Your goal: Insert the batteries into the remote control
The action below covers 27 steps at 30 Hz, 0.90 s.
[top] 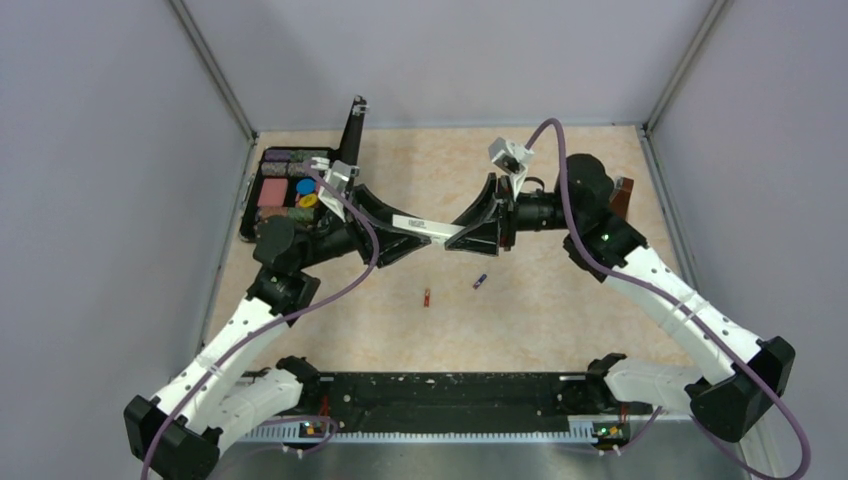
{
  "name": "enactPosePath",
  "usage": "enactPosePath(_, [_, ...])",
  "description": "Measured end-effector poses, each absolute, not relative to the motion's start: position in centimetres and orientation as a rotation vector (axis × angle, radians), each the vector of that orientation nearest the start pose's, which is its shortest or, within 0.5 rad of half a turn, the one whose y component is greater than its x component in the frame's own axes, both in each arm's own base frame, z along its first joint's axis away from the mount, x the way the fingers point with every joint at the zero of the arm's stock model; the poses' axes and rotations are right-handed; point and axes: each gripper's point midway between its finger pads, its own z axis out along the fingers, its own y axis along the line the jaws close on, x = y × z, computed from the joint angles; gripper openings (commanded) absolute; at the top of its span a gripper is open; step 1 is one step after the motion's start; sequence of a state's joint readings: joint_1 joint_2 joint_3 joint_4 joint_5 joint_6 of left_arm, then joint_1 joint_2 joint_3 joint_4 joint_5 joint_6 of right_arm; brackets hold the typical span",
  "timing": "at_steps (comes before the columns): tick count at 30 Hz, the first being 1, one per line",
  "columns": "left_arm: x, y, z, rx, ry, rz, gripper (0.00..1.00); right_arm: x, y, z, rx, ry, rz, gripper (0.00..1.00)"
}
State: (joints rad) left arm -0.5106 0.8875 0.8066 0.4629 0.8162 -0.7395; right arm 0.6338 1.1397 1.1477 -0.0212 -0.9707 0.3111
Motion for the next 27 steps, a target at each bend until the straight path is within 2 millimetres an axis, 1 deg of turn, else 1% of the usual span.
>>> enactPosePath(4, [17.0,-26.2,39.4,0.626,1.324,-1.530,0.49,16.7,31.2,37.4,-1.048,1.429,1.474,0.00])
enactPosePath(11, [16.7,-26.1,39.9,0.631,1.296,-1.525,0.51,16.8,31.1,39.0,-1.024,1.364,1.465,0.00])
enactPosePath(15, [16.6,-25.9,39.5,0.633,1.324,-1.511,0.48,16.5,31.0,39.4,-1.030,1.344,1.467,0.00])
enactPosePath(17, [16.6,-25.9,39.6,0.634,1.335,-1.505,0.48,16.3,30.9,39.5,-1.033,1.338,1.468,0.00])
enactPosePath(20, [16.5,-25.9,39.7,0.636,1.331,-1.504,0.51,16.2,30.8,39.7,-1.035,1.332,1.467,0.00])
enactPosePath(23, [16.5,-25.9,39.7,0.637,1.332,-1.505,0.65,16.1,30.8,39.7,-1.038,1.330,1.469,0.00])
enactPosePath(27, [16.5,-25.9,39.7,0.638,1.332,-1.505,0.72,16.0,30.8,39.7,-1.044,1.327,1.470,0.00])
